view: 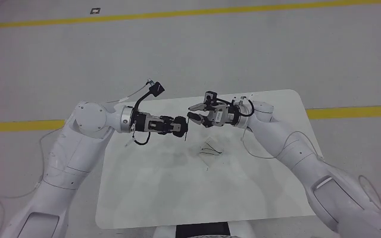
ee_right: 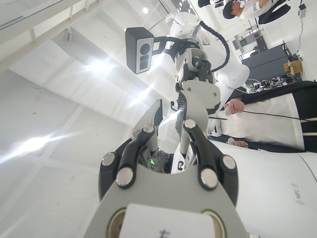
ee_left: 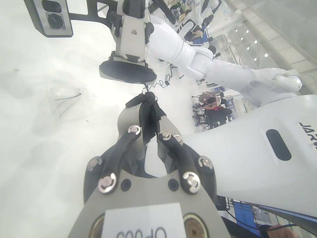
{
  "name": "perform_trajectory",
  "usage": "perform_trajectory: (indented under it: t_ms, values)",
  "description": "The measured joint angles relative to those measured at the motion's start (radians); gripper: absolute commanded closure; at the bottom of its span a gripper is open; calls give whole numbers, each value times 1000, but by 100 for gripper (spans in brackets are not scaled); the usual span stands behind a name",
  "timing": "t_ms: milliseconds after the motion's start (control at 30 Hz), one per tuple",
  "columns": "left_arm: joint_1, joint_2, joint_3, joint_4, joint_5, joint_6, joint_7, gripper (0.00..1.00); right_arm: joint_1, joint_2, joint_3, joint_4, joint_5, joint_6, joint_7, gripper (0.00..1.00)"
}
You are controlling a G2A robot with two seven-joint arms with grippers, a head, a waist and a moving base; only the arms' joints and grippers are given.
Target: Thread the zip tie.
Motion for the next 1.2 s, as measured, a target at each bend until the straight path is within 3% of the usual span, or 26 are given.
perform_trajectory:
  t_ms: [500, 1000, 1200]
  values:
    - [0, 0, 0, 0, 0, 0, 0, 100, -7, -3, 11, -10, -17, 0, -10, 87]
    - [0, 0, 0, 0, 0, 0, 0, 100, -8, -10, 26, -6, -31, 0, -7, 100]
    - [0, 0, 0, 0, 0, 0, 0, 100, -11, -11, 35, -7, -40, 0, -8, 100]
